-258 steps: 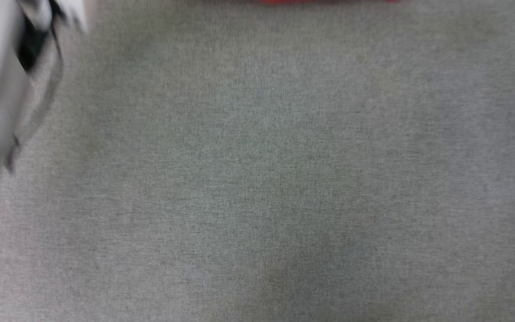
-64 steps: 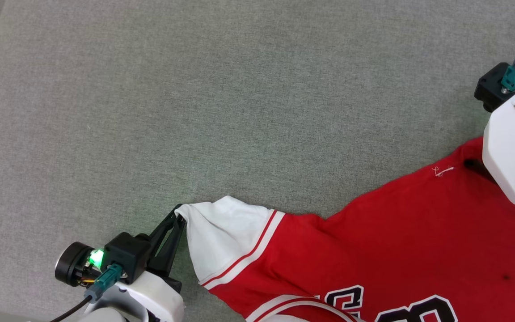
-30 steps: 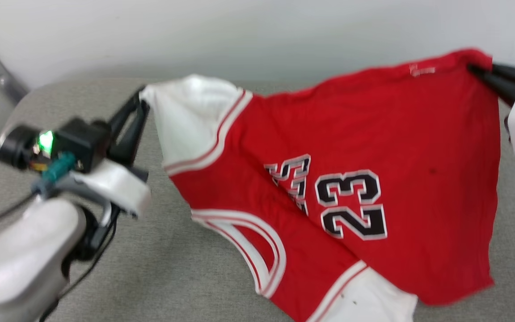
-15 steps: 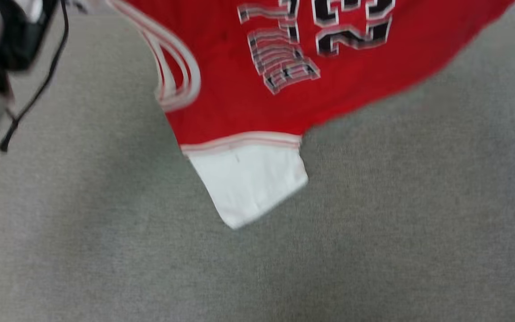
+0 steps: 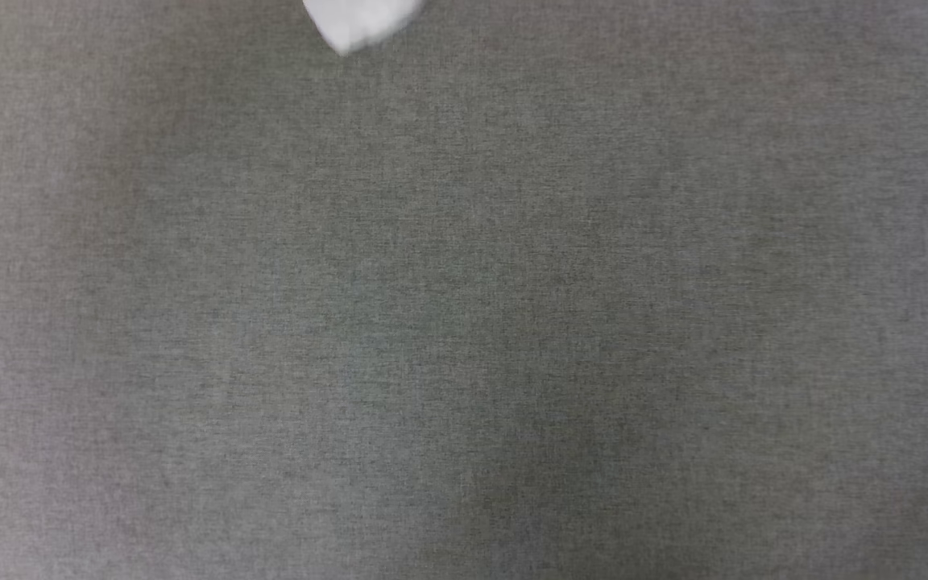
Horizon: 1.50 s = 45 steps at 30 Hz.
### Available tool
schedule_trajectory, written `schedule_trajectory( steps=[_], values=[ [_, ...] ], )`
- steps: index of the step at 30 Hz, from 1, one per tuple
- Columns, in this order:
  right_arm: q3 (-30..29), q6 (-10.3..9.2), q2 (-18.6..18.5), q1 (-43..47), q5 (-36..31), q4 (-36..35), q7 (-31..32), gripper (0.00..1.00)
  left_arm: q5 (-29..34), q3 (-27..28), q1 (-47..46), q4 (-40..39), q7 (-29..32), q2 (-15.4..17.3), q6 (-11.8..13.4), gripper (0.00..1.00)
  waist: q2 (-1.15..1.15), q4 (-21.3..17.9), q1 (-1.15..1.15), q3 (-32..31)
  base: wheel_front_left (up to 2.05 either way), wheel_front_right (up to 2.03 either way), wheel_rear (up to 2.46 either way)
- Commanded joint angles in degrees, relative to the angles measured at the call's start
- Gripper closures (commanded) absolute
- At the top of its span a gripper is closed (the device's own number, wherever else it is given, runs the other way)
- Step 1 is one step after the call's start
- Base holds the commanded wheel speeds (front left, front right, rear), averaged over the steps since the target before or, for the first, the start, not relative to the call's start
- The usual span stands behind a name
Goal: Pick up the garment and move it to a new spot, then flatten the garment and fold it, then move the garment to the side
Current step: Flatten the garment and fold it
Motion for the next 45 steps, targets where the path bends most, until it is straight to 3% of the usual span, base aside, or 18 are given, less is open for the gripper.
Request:
schedule_trajectory(
  steps=[1, 8, 15, 27, 36, 45],
  values=[
    [0.4, -0.06, 0.97, -2.86, -0.29, 1.93, -0.98, 1.0, 0.5, 0.23, -2.93, 2.01, -0.95, -1.06, -0.64, 1.0, 0.0, 0.47, -0.01, 0.77, 0.0, 0.0, 0.0],
    [2.73, -0.06, 2.35, -6.8, -0.1, 8.28, -3.81, 1.0, 0.48, -0.29, -6.65, 8.91, -3.23, -3.89, -2.12, 1.0, 0.0, 1.8, -0.01, 2.34, 0.0, 0.0, 0.0],
    [5.66, -0.06, 3.5, -4.12, 2.44, 12.34, -5.83, 1.0, -0.36, -1.39, -4.11, 14.04, -5.45, -4.71, -3.52, 1.0, 0.0, 1.66, -0.01, 4.28, 0.0, 0.0, 0.0],
    [12.68, -0.06, 5.6, 12.08, 8.15, 17.04, -13.22, 1.0, -2.72, -5.37, 14.08, 19.0, -9.53, -6.03, -5.63, 1.0, 0.0, 1.26, -0.01, 2.02, 0.0, 0.0, 0.0],
    [17.06, -0.06, 3.51, 28.14, 11.85, 14.04, -16.97, 1.0, -4.04, -7.8, 37.42, 11.78, -10.42, -5.26, -2.38, 1.0, 0.0, 1.95, -0.01, -4.56, 0.0, 0.0, 0.0],
    [20.75, -0.05, 0.0, 44.79, 16.05, 10.28, -18.09, 1.0, -8.98, -8.62, 60.25, 0.53, -10.02, -0.71, 2.12, 1.0, 0.0, 1.99, -0.01, -14.14, 0.0, 0.0, 0.0]
  ],
)
